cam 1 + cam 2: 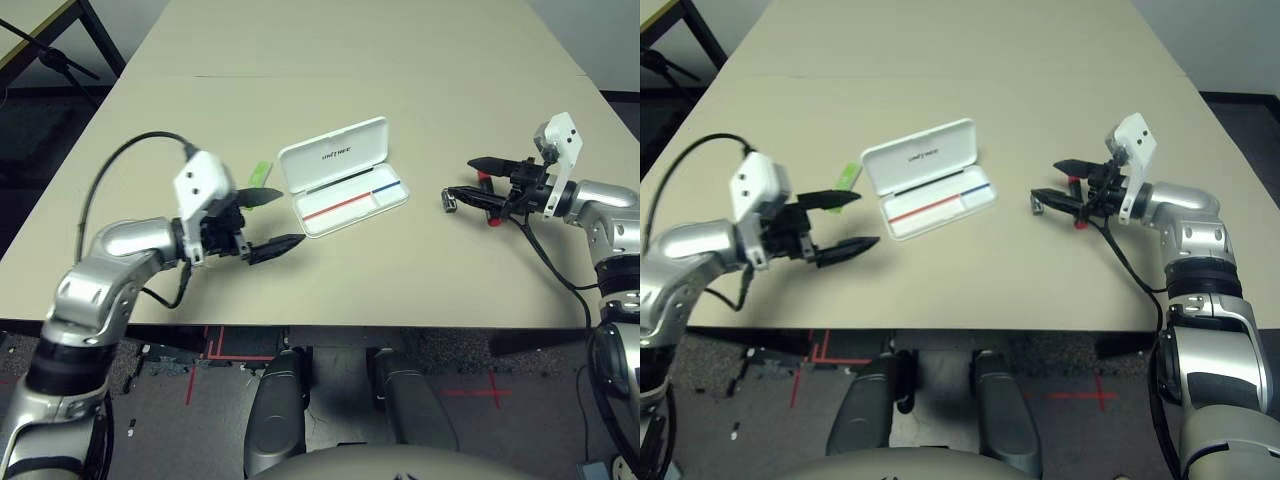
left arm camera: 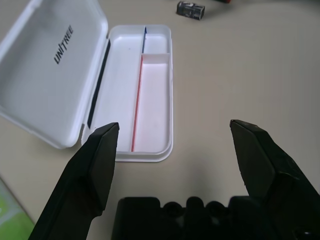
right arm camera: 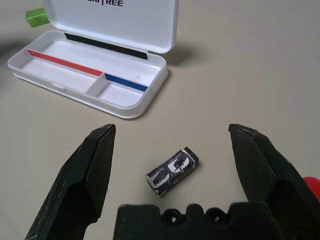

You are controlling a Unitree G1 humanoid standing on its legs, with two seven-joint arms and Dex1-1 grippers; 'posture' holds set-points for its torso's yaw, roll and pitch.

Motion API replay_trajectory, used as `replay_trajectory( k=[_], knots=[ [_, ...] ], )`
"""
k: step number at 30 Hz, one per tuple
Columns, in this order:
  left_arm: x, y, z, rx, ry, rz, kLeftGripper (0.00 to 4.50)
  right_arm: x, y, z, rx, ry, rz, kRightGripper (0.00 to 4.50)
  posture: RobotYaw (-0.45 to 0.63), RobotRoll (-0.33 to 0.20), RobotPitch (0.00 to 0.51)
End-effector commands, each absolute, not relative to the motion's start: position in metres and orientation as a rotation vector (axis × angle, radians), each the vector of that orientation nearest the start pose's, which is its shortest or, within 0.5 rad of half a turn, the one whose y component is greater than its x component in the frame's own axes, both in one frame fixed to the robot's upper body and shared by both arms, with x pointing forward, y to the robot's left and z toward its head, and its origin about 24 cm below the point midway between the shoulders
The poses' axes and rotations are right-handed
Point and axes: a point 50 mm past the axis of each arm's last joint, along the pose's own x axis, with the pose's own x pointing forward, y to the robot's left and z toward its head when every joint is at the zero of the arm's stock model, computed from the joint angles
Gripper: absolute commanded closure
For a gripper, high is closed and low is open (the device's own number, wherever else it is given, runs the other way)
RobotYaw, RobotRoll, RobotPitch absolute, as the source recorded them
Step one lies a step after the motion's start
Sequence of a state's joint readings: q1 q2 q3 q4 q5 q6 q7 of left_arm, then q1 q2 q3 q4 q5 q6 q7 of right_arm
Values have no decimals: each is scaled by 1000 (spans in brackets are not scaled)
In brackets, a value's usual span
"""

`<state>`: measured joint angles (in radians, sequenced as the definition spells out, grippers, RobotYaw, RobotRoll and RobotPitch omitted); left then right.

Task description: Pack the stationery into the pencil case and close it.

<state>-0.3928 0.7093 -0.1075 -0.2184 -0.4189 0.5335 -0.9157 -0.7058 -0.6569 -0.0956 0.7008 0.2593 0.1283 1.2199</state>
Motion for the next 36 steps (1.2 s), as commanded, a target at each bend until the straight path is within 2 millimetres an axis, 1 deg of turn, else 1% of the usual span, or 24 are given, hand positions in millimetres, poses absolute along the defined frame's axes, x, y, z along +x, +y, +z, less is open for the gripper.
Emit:
replay_trajectory(
  k=[1,5,9,19,29,35,36],
  knots=[
    [283,161,151,370,210,-1109,32,334,-266,145,-205,184,926,0,49,0,191],
    [291,152,150,396,218,-1131,32,330,-266,144,-223,206,952,0,40,0,193],
    [294,139,149,399,236,-1166,32,326,-265,144,-235,226,975,0,36,0,193],
    [297,123,133,478,356,-1199,32,325,-264,144,-268,239,980,0,18,0,194],
    [302,122,120,578,450,-1171,32,323,-261,143,-272,237,979,0,0,0,197],
    [302,123,116,581,483,-1168,32,322,-261,143,-275,233,974,0,-5,0,197],
    [303,123,115,582,489,-1168,196,322,-261,143,-277,232,973,0,-9,0,197]
  ],
)
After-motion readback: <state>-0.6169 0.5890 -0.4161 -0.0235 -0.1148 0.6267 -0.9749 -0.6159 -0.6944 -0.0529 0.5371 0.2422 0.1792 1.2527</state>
